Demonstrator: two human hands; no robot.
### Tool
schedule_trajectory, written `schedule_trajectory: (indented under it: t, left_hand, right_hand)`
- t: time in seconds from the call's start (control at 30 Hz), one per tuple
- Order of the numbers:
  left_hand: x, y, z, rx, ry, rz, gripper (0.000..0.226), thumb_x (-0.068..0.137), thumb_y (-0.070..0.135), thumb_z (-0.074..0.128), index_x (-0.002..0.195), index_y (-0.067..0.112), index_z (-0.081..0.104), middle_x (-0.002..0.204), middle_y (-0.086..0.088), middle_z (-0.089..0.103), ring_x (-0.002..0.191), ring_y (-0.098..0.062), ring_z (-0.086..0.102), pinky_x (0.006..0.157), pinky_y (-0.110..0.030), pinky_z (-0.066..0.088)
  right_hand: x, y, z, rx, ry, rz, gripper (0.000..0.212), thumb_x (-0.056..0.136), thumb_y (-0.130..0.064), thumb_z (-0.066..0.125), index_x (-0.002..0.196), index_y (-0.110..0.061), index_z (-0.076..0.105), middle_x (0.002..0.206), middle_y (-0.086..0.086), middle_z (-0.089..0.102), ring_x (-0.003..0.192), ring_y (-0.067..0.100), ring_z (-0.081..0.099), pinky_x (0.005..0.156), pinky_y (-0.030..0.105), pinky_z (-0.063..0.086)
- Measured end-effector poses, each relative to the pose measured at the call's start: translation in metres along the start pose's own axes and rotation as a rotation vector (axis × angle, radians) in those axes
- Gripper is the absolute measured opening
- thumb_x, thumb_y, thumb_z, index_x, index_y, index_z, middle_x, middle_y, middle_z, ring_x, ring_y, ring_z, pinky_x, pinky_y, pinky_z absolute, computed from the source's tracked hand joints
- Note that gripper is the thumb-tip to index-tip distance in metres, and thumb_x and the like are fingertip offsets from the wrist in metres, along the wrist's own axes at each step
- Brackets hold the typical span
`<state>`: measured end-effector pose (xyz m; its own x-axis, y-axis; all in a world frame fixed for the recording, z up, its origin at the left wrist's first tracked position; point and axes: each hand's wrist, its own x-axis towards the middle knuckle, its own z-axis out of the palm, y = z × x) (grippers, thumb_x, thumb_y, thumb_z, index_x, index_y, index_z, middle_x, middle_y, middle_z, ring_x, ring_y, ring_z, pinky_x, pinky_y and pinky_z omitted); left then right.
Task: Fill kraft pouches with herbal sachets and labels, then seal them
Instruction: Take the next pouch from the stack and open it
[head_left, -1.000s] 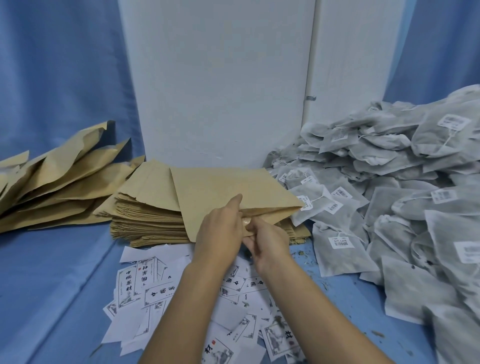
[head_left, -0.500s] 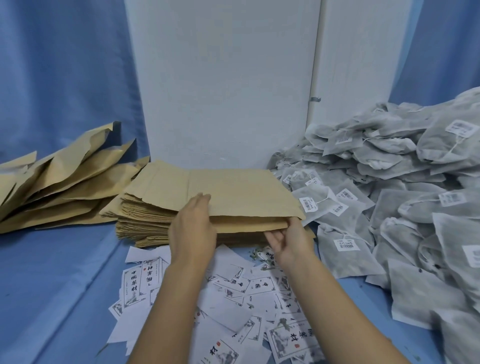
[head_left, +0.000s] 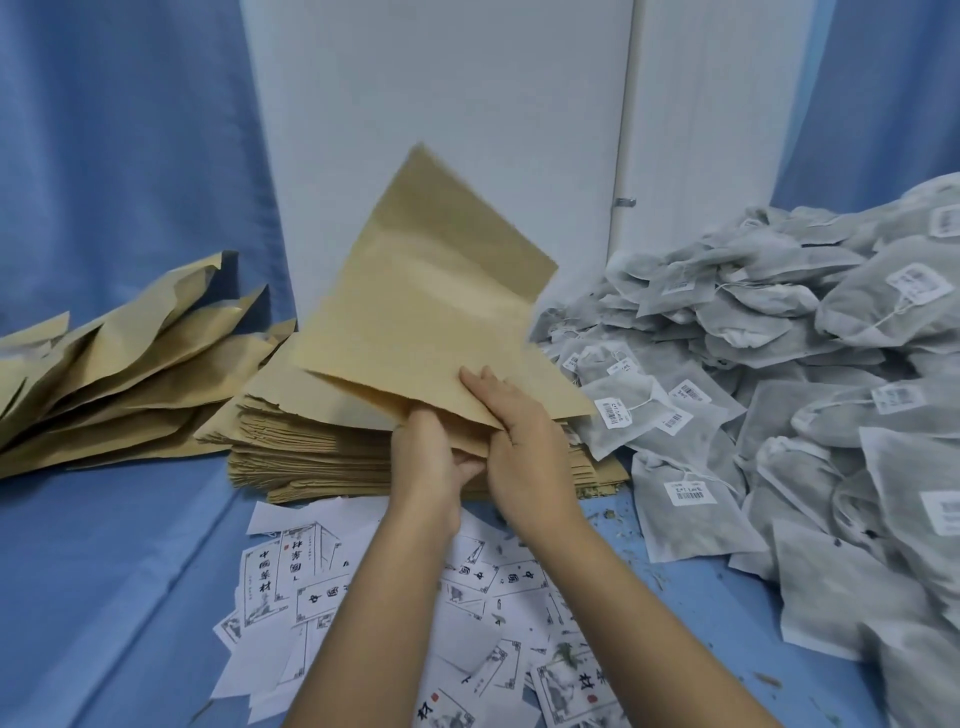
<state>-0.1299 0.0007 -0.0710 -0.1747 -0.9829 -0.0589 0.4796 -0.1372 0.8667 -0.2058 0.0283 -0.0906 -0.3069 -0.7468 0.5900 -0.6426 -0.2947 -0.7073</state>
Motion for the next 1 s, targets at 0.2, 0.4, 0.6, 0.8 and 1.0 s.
schedule_trajectory:
  t: [0.2,0.4,0.6,0.8,1.0]
  left_hand:
    - [0.01,-0.002,-0.011,-0.014,0.225,0.044,0.041,0.087,-0.012,0.032,0.119,-0.001,0.055,0.111,-0.019,0.062,0.089,-0.033,0.062,0.043,-0.029,0.054]
    - [0.016,-0.01,-0.016,0.108,0.234,-0.002,0.03,0.095,-0.002,0.041,0.121,-0.001,0.054,0.12,-0.018,0.06,0.087,-0.026,0.057,0.057,-0.031,0.053]
    - [0.018,-0.002,-0.018,-0.016,0.109,0.013,0.032,0.086,-0.012,0.037,0.106,-0.002,0.059,0.095,-0.017,0.066,0.082,-0.03,0.064,0.047,-0.029,0.055]
    - [0.018,-0.006,-0.019,0.049,0.073,-0.068,0.019,0.087,-0.015,0.038,0.098,-0.005,0.05,0.091,-0.018,0.057,0.073,-0.03,0.059,0.043,-0.03,0.054]
    - [0.017,-0.013,-0.019,0.103,0.101,-0.034,0.026,0.087,-0.015,0.036,0.088,0.007,0.051,0.091,-0.009,0.055,0.077,-0.026,0.056,0.044,-0.033,0.053]
  right_hand:
    - [-0.001,0.014,-0.001,-0.041,0.106,0.049,0.071,0.073,0.019,0.031,0.122,-0.018,0.066,0.139,-0.001,0.052,0.134,0.009,0.042,0.104,0.004,0.021]
    - [-0.008,0.01,0.001,0.123,0.26,-0.069,0.065,0.069,0.025,0.032,0.109,-0.008,0.071,0.121,-0.005,0.06,0.125,0.002,0.045,0.11,0.012,0.027]
    - [-0.002,0.005,-0.012,-0.362,0.019,0.058,0.061,0.079,-0.001,0.051,0.13,-0.032,0.057,0.132,-0.011,0.058,0.118,0.007,0.049,0.113,0.025,0.018]
    - [0.005,0.004,-0.018,-0.548,-0.131,0.092,0.042,0.091,-0.01,0.044,0.125,-0.026,0.061,0.117,0.007,0.067,0.108,0.03,0.057,0.083,0.033,0.044]
    - [-0.002,0.006,-0.012,-0.105,0.267,-0.006,0.058,0.083,0.01,0.039,0.128,-0.019,0.061,0.129,0.001,0.062,0.117,0.004,0.047,0.093,0.006,0.033]
